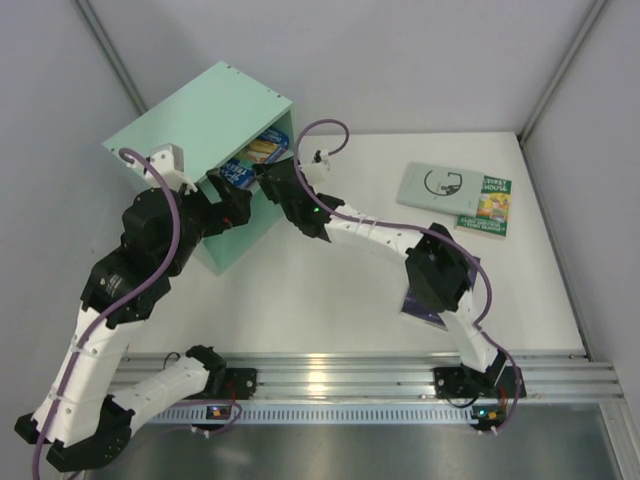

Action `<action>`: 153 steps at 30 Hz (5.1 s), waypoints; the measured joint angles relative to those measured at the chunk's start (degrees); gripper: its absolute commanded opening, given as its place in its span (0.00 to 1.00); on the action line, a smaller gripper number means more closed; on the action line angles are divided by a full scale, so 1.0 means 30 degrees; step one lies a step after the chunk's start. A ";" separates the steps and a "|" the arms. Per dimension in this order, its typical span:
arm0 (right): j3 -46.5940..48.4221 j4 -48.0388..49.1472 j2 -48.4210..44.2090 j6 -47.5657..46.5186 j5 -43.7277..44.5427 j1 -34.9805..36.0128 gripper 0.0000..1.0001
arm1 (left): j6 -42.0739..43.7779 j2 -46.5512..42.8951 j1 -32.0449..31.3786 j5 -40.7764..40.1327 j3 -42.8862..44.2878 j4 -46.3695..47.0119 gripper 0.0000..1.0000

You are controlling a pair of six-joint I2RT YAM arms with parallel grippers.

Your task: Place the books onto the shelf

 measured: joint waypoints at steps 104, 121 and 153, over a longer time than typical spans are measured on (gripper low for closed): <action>-2.5150 0.4991 -2.3176 -0.7759 -1.1628 -1.2874 0.51 | 0.9734 1.3063 -0.0211 -1.3719 -0.1290 0.5712 0.28; -2.5150 0.5115 -2.2855 -0.7766 -1.1781 -1.2874 0.51 | 1.0193 1.3187 -0.0605 -1.3070 -0.0780 0.5209 0.26; -2.4516 0.3468 -2.3729 -0.8641 -1.1387 -1.2983 0.49 | 2.1099 1.8761 -0.1355 -1.0375 0.2958 1.2866 0.00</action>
